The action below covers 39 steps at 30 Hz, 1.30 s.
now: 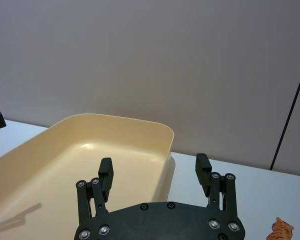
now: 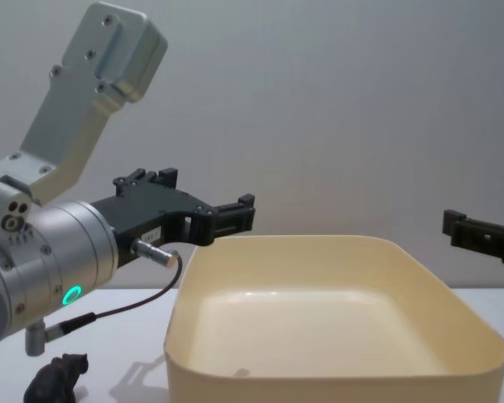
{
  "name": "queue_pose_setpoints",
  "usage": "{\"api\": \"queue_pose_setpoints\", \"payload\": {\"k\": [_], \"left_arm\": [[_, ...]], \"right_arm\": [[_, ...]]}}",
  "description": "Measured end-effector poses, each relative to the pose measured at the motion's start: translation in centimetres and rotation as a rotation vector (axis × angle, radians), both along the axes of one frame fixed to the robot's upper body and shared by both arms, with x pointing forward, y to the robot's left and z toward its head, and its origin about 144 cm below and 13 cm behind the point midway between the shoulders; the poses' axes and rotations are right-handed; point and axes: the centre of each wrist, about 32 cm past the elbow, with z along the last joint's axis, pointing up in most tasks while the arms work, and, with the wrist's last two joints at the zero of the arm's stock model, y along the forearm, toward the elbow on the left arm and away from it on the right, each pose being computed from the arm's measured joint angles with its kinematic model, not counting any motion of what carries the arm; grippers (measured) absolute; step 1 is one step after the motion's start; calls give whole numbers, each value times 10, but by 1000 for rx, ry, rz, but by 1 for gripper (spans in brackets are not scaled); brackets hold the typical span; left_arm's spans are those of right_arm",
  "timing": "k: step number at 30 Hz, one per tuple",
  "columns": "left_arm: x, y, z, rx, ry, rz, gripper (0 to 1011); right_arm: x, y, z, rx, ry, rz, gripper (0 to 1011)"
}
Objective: Pick up the toy alternately with two hands and place it into the central storage box.
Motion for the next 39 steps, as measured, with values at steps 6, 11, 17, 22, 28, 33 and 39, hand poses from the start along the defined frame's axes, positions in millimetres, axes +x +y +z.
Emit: {"api": "queue_pose_setpoints", "payload": {"k": [6, 11, 17, 22, 28, 33, 39], "left_arm": [[0, 0, 0, 0, 0, 0, 1002], [0, 0, 0, 0, 0, 0, 1002], [0, 0, 0, 0, 0, 0, 1001], [0, 0, 0, 0, 0, 0, 1002], [0, 0, 0, 0, 0, 0, 1001], [0, 0, 0, 0, 0, 0, 1002], [0, 0, 0, 0, 0, 0, 1002]], "right_arm": [[0, 0, 0, 0, 0, 0, 1001], [0, 0, 0, 0, 0, 0, 1001], [0, 0, 0, 0, 0, 0, 1001], [0, 0, 0, 0, 0, 0, 1001], [0, 0, 0, 0, 0, 0, 1001], [0, 0, 0, 0, 0, 0, 1001], [0, 0, 0, 0, 0, 0, 1001]]}}
